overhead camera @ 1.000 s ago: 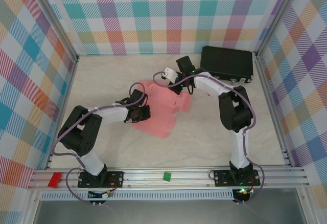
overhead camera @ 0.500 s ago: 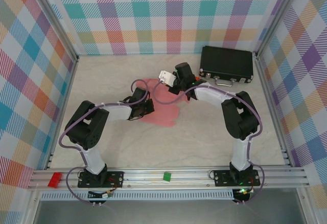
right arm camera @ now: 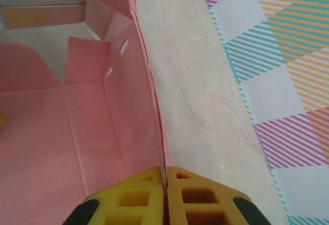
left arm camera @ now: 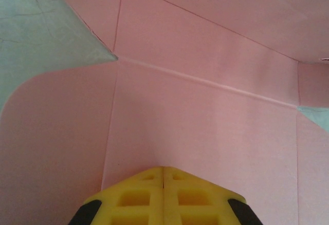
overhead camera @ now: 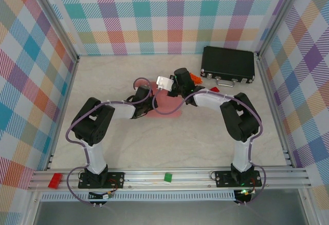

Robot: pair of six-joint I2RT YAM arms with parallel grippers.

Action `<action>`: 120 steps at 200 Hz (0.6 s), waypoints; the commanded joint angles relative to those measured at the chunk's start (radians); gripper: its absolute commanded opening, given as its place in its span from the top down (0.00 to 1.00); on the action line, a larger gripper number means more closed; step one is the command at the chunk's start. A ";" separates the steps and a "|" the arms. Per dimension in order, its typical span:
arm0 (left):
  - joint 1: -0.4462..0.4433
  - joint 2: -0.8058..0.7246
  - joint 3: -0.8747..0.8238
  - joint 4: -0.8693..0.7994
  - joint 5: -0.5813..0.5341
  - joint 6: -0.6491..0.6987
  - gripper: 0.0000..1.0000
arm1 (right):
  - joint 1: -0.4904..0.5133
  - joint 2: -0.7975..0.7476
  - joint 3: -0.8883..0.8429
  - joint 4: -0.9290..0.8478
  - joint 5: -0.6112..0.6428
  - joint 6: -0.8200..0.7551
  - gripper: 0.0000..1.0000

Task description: Fold the paper box

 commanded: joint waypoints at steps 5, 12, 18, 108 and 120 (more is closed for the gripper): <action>-0.012 0.031 -0.027 -0.068 0.009 0.010 1.00 | 0.013 0.046 -0.021 0.074 0.025 -0.022 0.89; -0.012 0.022 -0.036 -0.068 0.016 0.013 1.00 | 0.013 0.050 -0.020 0.089 0.036 -0.031 0.89; -0.012 0.015 -0.040 -0.068 0.019 0.020 1.00 | 0.013 0.053 -0.019 0.100 0.042 -0.038 0.89; -0.012 -0.063 -0.111 -0.111 0.008 0.103 0.98 | 0.013 0.086 0.014 0.122 0.005 -0.126 0.83; -0.012 -0.055 -0.110 -0.110 0.010 0.110 0.98 | 0.013 0.085 0.012 0.115 -0.005 -0.130 0.83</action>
